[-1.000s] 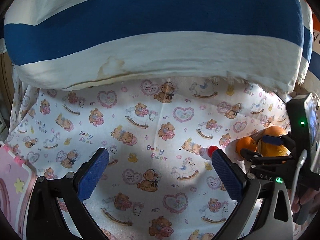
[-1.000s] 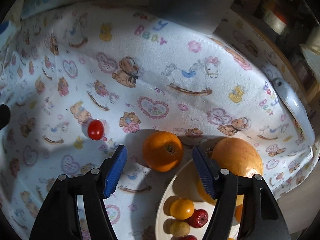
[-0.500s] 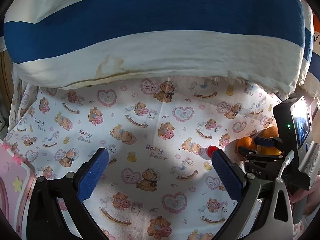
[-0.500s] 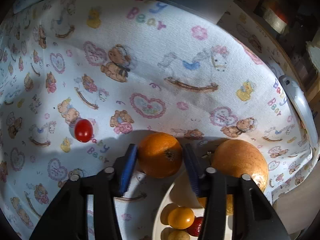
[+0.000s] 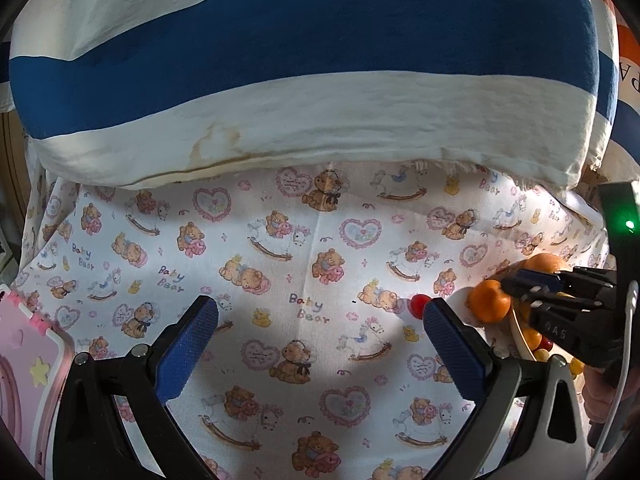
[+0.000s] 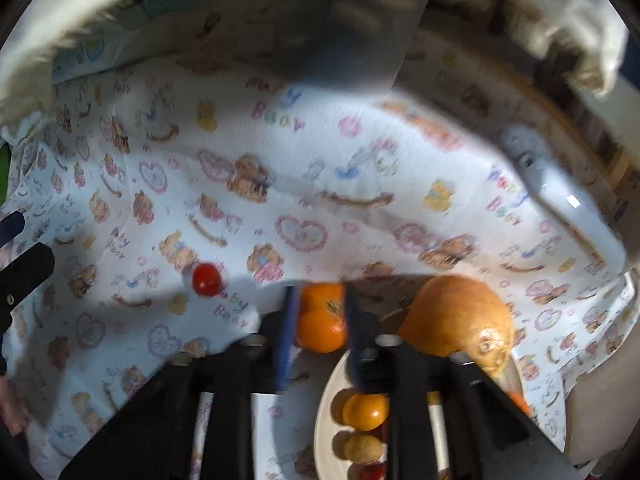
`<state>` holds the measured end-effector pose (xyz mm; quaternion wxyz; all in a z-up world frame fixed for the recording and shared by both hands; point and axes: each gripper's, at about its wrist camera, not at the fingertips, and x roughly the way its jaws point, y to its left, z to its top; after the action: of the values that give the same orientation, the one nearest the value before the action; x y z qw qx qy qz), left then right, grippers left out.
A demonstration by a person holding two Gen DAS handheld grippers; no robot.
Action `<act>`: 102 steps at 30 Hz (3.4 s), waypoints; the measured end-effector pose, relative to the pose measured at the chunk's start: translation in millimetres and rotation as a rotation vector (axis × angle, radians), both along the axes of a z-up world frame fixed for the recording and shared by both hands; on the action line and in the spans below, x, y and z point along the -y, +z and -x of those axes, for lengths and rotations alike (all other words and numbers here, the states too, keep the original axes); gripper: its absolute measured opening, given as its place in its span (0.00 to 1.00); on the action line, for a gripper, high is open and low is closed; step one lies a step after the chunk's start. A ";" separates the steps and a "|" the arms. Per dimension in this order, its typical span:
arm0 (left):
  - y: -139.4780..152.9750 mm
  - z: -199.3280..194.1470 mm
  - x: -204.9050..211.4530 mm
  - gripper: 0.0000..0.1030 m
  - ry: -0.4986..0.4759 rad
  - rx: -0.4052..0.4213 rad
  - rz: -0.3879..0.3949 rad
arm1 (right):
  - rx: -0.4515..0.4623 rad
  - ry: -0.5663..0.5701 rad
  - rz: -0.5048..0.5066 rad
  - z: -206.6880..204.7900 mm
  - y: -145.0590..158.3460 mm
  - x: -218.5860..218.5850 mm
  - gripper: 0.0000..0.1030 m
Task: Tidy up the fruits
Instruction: 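Close the right gripper on the orange and lift it, then lower the left gripper onto a red cherry tomato and close it while the right gripper holds the orange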
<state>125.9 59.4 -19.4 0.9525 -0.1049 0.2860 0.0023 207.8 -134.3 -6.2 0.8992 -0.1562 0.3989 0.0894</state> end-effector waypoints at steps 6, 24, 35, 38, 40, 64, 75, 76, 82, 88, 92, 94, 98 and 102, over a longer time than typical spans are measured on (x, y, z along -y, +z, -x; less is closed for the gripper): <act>3.5 3.2 -1.8 0.99 0.013 0.014 -0.003 | 0.007 -0.018 0.094 -12.8 -1.5 -18.4 0.58; -3.8 -4.1 4.1 0.99 0.014 -0.001 -0.043 | -0.019 -0.049 0.237 -36.2 -42.1 -64.7 0.46; 10.9 5.5 0.5 0.99 0.008 0.034 -0.004 | -0.025 0.024 -0.018 36.9 -10.1 -38.0 0.45; 16.3 10.0 1.3 0.99 0.003 0.052 0.002 | -0.063 0.035 -0.086 50.9 -11.0 -33.5 0.45; 18.7 12.9 1.6 0.99 0.000 0.059 0.008 | -0.098 0.054 -0.114 62.1 -16.1 -31.7 0.45; 19.5 13.3 5.7 0.99 -0.006 0.068 -0.021 | -0.064 0.055 -0.226 49.9 -46.3 -1.3 0.49; 19.3 15.7 15.7 0.99 -0.039 0.078 -0.053 | 0.244 -0.035 -0.337 81.0 -15.3 44.0 0.49; 18.7 15.6 17.7 0.99 -0.046 0.075 -0.056 | 0.257 -0.048 -0.357 81.7 -13.9 48.4 0.49; 8.1 6.2 35.6 0.84 -0.117 -0.007 -0.060 | 0.333 -0.120 -0.341 87.9 -7.5 54.3 0.49; -2.4 -16.3 43.1 0.69 -0.146 -0.150 0.015 | 0.441 -0.237 -0.300 93.3 -1.6 70.8 0.49; -13.3 -37.2 53.0 0.57 -0.148 -0.225 0.013 | 0.502 -0.299 -0.277 93.5 1.8 81.4 0.49; -16.4 -45.3 58.1 0.55 -0.153 -0.234 0.021 | 0.529 -0.319 -0.271 94.6 2.8 85.7 0.49; -21.2 -59.1 66.6 0.55 -0.156 -0.240 0.034 | 0.536 -0.327 -0.269 94.8 3.4 87.8 0.49; -24.9 -70.0 77.8 0.47 -0.168 -0.239 0.012 | 0.532 -0.326 -0.267 93.3 2.5 87.0 0.49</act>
<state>195.9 -18.4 -44.3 0.9078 -0.0851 0.4052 -0.0668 114.5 -221.3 -3.7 0.9867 0.0111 0.1548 -0.0480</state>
